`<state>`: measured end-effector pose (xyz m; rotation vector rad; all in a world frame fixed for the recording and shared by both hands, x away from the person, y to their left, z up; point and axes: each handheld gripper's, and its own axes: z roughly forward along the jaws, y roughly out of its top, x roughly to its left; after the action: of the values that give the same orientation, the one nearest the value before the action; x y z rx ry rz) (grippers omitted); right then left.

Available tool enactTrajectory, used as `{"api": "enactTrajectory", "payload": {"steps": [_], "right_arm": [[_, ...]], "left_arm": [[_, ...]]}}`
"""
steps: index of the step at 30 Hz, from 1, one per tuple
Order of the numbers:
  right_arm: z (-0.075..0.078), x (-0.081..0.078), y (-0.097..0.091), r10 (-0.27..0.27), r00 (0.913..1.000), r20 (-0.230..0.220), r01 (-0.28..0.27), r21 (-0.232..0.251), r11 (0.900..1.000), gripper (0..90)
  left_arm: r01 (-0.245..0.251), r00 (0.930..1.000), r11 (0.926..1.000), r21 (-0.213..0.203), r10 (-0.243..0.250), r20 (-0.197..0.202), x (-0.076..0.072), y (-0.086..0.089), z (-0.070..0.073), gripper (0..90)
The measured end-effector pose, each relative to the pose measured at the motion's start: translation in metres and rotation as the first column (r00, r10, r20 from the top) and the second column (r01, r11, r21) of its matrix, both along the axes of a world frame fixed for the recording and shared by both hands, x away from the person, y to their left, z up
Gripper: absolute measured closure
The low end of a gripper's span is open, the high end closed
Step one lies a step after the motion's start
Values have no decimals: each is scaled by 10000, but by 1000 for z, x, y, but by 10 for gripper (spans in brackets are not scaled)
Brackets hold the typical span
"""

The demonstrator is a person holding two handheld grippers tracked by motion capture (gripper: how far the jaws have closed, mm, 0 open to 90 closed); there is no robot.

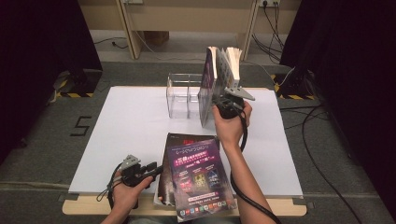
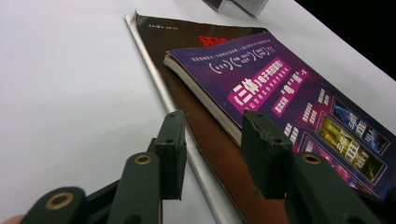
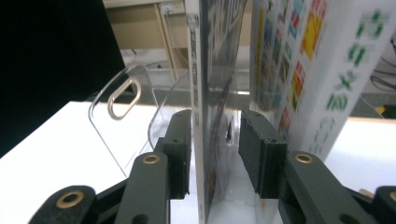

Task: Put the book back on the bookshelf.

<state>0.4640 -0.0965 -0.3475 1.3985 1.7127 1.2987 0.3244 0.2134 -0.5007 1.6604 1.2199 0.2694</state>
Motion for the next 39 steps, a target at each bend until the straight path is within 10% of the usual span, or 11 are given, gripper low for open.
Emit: {"api": "enactTrajectory", "payload": {"steps": [12,27,39], "right_arm": [[-28,-11,-13,282,9930,-1148,-279,35,9996,658],[-70,-13,-19,425,9604,-2754,-546,-365,9978,741],[-94,-9,-24,457,9329,-3572,-697,-548,9961,767]], "left_arm": [[197,9998,9998,92,-197,0,-1,-5,2,631],[550,9938,9895,1340,-413,-1035,18,-23,4,873],[864,9856,9785,1874,-565,-1594,30,-35,8,895]]}}
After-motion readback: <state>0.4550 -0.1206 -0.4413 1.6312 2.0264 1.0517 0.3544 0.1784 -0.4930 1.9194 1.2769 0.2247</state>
